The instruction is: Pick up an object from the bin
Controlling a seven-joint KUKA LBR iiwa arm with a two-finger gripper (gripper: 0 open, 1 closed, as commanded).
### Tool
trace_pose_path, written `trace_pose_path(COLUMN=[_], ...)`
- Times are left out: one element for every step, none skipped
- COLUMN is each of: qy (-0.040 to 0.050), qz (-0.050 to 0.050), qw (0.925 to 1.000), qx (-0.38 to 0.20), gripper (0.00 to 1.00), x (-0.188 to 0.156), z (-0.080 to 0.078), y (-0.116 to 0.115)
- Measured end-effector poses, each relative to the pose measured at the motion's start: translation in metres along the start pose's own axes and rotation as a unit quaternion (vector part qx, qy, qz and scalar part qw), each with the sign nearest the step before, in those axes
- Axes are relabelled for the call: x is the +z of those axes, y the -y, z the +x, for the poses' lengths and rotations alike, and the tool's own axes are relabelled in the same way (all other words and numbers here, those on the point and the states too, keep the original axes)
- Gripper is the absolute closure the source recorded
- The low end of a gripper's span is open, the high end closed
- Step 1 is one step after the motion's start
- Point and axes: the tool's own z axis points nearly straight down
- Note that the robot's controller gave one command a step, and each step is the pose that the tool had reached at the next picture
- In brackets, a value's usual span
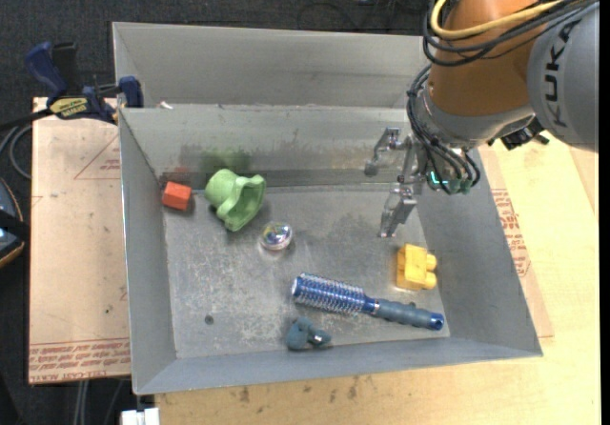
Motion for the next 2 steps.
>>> trace_pose_path(qy=[-0.0012, 0.0112], qz=[-0.001, 0.002], qw=[0.9992, 0.9570], qx=[-0.041, -0.290], gripper=[0.00, 0.00], x=[0.112, 0.133], z=[0.038, 0.038], y=[-0.057, -0.085])
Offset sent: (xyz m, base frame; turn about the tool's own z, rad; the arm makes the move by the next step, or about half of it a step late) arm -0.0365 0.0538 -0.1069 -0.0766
